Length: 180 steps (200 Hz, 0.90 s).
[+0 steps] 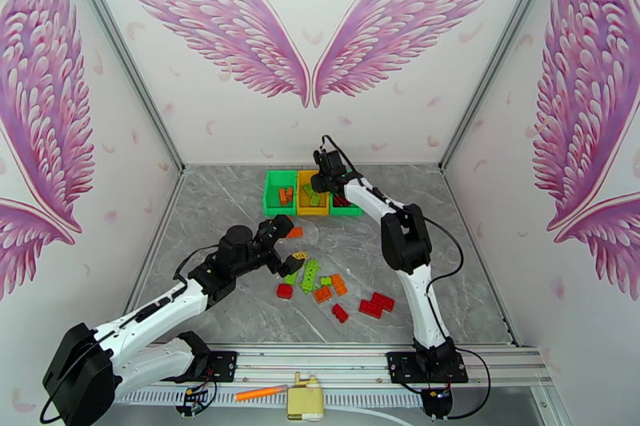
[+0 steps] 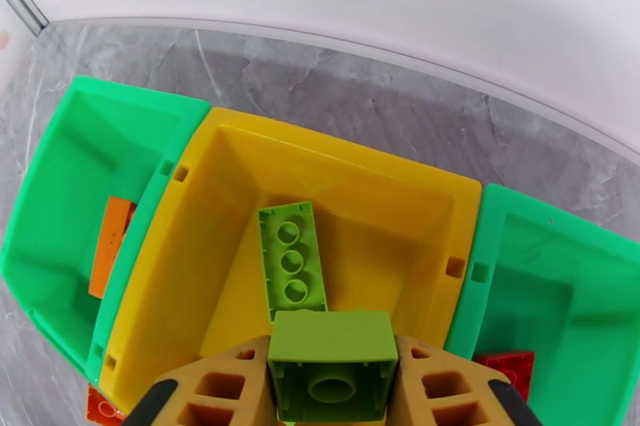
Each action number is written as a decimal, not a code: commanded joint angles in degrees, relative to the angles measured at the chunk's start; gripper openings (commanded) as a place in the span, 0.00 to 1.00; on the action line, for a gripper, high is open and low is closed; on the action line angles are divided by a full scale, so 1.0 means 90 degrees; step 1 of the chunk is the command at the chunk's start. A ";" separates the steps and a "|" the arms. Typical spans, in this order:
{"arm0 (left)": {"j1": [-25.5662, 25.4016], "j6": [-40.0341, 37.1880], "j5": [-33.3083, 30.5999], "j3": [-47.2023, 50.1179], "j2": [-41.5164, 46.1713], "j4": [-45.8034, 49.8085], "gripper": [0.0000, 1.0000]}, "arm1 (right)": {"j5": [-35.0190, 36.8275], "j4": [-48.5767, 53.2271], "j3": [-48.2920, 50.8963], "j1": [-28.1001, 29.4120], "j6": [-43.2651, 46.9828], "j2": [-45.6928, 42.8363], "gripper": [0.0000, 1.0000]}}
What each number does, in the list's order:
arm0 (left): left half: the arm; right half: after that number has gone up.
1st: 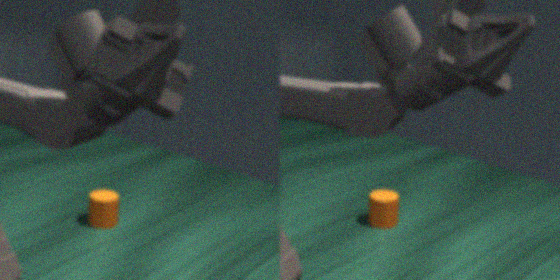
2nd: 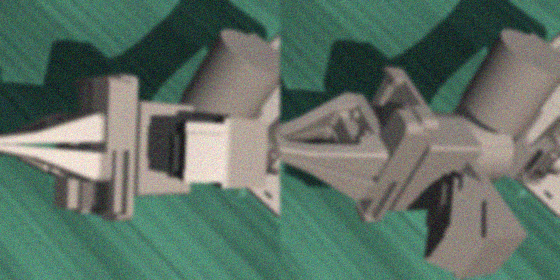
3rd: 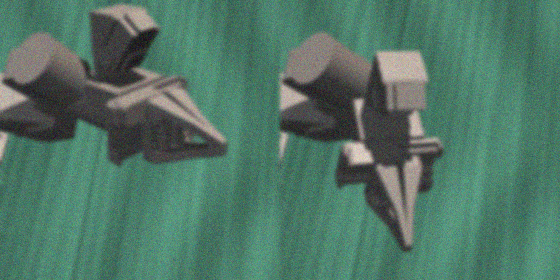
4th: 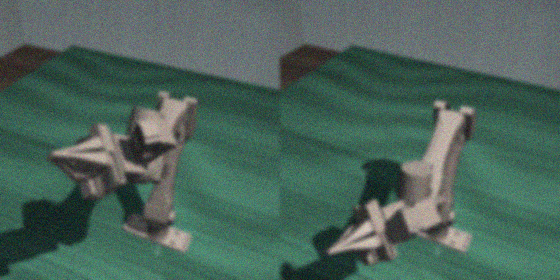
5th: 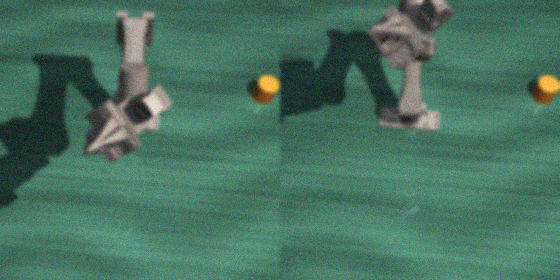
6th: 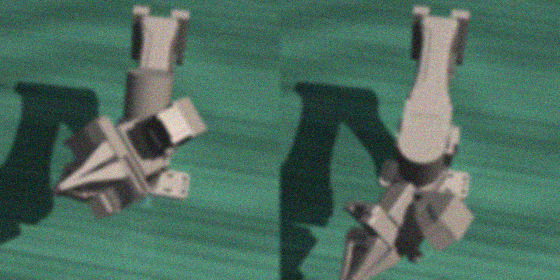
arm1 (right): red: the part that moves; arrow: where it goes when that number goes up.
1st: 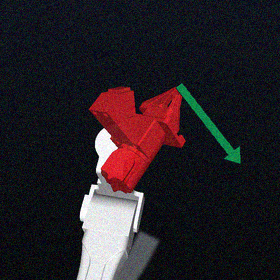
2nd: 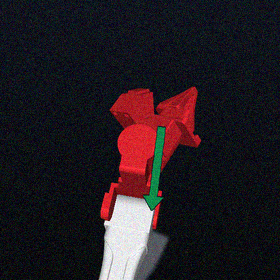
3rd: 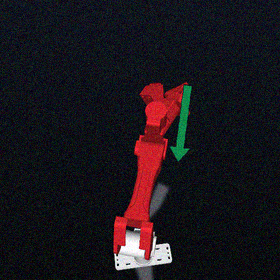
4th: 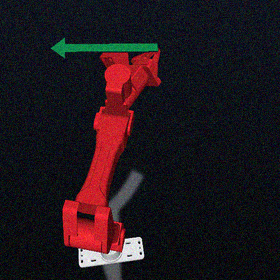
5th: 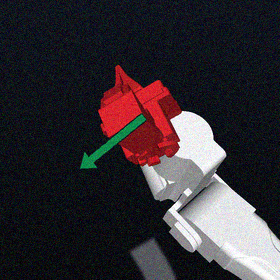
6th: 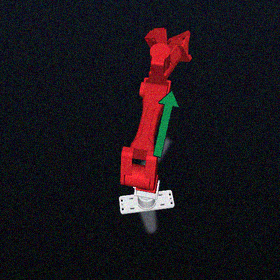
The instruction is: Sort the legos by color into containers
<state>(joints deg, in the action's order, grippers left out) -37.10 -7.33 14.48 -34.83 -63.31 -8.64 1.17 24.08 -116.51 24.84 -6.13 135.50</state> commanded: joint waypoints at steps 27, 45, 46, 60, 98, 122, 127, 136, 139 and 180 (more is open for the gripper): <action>0.0079 -0.0047 -0.0228 -0.0100 -0.0138 -0.0283 0.99 | -0.0179 0.0231 -0.0265 -0.0026 0.0090 -0.0063 0.45; 0.0089 0.0183 -0.0761 -0.0197 -0.0223 -0.0243 0.99 | -0.0179 0.0150 -0.0080 -0.0031 0.0146 -0.0340 0.55; 0.0089 0.0201 -0.0790 -0.0204 -0.0222 -0.0232 0.99 | -0.0184 0.0149 -0.0066 -0.0028 0.0145 -0.0359 0.56; 0.0082 0.0426 -0.1188 -0.0302 -0.0319 -0.0165 0.99 | -0.0196 0.0073 0.0163 -0.0027 0.0155 -0.0630 0.61; 0.0022 0.1846 -0.2810 -0.0807 -0.0803 0.0335 0.99 | -0.0327 -0.0592 0.1344 -0.0026 0.0182 -0.1663 0.79; 0.0010 0.2558 -0.3484 -0.1440 -0.1360 0.1321 0.99 | -0.0524 -0.1250 0.2371 -0.0026 0.0284 -0.2464 0.88; 0.0001 0.2630 -0.3642 -0.1510 -0.1495 0.1412 0.99 | -0.0547 -0.1387 0.2581 -0.0026 0.0324 -0.2623 0.89; -0.0019 0.2930 -0.3947 -0.1663 -0.1720 0.1616 0.99 | -0.0629 -0.1604 0.2953 -0.0026 0.0431 -0.2895 0.91; -0.0027 0.3021 -0.4019 -0.1717 -0.1792 0.1693 0.99 | -0.0650 -0.1692 0.3088 -0.0026 0.0471 -0.2995 0.91; -0.0139 0.4306 -0.4618 -0.2707 -0.2860 0.2833 0.99 | -0.0839 -0.2865 0.5110 -0.0014 0.0984 -0.4410 0.96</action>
<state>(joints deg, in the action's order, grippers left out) -37.47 21.67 -20.64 -53.49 -84.58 6.98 -4.29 5.30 -77.73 24.80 -1.04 101.25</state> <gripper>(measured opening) 0.991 0.953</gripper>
